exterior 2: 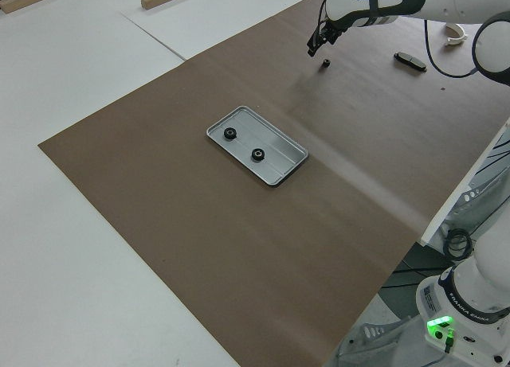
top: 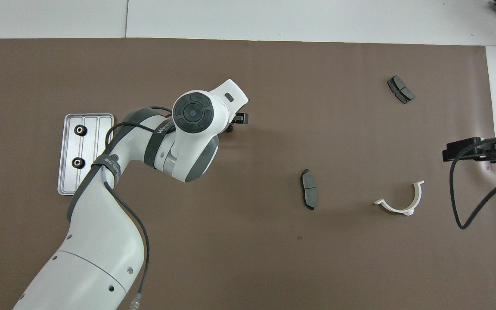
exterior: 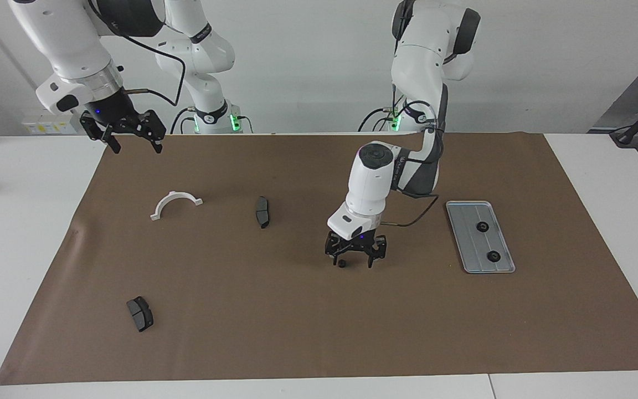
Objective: Pick bearing gear from pile to tray
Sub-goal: 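Grasp the third bearing with the left gripper while the right gripper withdraws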
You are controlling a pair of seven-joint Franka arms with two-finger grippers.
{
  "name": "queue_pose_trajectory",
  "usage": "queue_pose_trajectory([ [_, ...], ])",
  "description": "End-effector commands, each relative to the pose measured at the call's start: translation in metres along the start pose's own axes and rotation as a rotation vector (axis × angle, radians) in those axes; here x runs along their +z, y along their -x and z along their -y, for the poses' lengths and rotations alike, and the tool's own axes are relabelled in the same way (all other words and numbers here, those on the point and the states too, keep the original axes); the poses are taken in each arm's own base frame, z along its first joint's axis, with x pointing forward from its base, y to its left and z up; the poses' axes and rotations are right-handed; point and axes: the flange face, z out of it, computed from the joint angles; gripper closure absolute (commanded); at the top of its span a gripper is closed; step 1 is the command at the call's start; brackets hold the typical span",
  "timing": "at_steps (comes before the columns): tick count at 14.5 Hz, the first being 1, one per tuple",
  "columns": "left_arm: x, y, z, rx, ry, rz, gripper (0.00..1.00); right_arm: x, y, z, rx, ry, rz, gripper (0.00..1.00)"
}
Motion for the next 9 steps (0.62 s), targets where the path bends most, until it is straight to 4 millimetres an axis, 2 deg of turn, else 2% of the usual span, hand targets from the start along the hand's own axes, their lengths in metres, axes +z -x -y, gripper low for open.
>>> queue_pose_trajectory([
  [1, 0.008, 0.007, -0.008, -0.012, 0.001, -0.003, 0.01, -0.002, 0.007, -0.001, -0.001, 0.017, -0.021, 0.00],
  [3, 0.019, 0.022, -0.013, -0.005, -0.008, 0.024, 0.08, -0.003, 0.008, 0.000, 0.003, 0.015, -0.022, 0.00],
  [9, 0.020, 0.024, -0.014, -0.004, 0.003, 0.004, 0.19, -0.002, 0.009, 0.001, 0.040, 0.007, -0.010, 0.00],
])
